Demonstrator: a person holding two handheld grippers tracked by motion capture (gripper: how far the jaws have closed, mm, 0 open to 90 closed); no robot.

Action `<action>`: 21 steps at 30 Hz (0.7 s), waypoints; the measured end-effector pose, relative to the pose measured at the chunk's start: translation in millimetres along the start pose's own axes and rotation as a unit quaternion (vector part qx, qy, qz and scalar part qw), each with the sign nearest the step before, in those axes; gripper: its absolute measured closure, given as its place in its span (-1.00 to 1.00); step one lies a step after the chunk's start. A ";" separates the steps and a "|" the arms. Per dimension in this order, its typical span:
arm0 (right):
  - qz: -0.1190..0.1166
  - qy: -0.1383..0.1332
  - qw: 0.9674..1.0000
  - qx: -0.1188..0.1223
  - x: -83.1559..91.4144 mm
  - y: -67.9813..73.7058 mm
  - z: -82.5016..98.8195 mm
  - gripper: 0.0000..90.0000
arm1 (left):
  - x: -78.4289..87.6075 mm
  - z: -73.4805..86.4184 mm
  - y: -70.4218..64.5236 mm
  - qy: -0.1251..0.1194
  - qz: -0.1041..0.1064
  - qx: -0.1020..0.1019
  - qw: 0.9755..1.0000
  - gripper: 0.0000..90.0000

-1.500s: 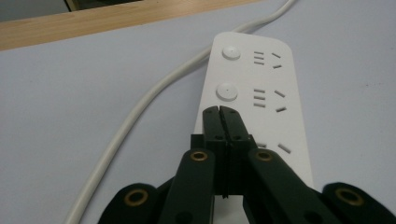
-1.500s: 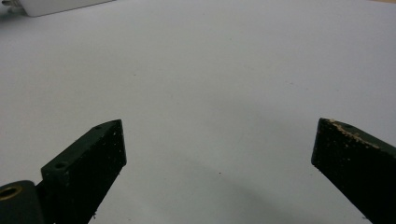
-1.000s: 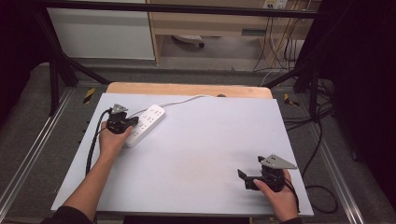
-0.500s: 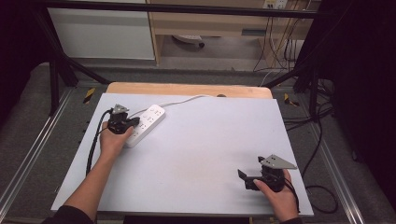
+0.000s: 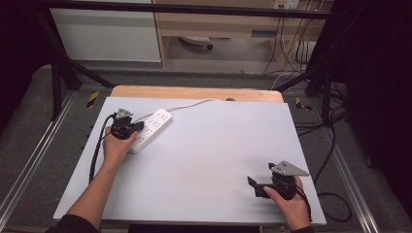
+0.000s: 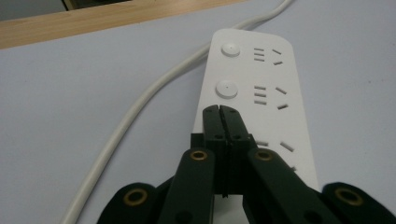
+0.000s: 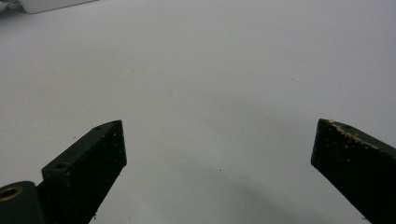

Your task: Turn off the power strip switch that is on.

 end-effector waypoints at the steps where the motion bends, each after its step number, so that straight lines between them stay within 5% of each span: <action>1: 0.000 0.000 1.000 0.000 -0.2 0.0 0.1 -0.91 | 0.1 0.0 -0.1 0.000 0.000 0.000 1.000 1.00; 21: 0.001 0.000 1.000 -0.001 0.7 -0.4 0.1 -0.91 | 0.4 1.5 0.3 -0.007 -0.001 -0.001 1.000 1.00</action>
Point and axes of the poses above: each handheld gripper's, and its own axes: x roughly backward along the jaws, z roughly out of its underside, y roughly to its left, the point moved 2 cm from there along -x, roughly forward along the jaws, and after that the axes turned 13 degrees about z, right-handed, at the moved point
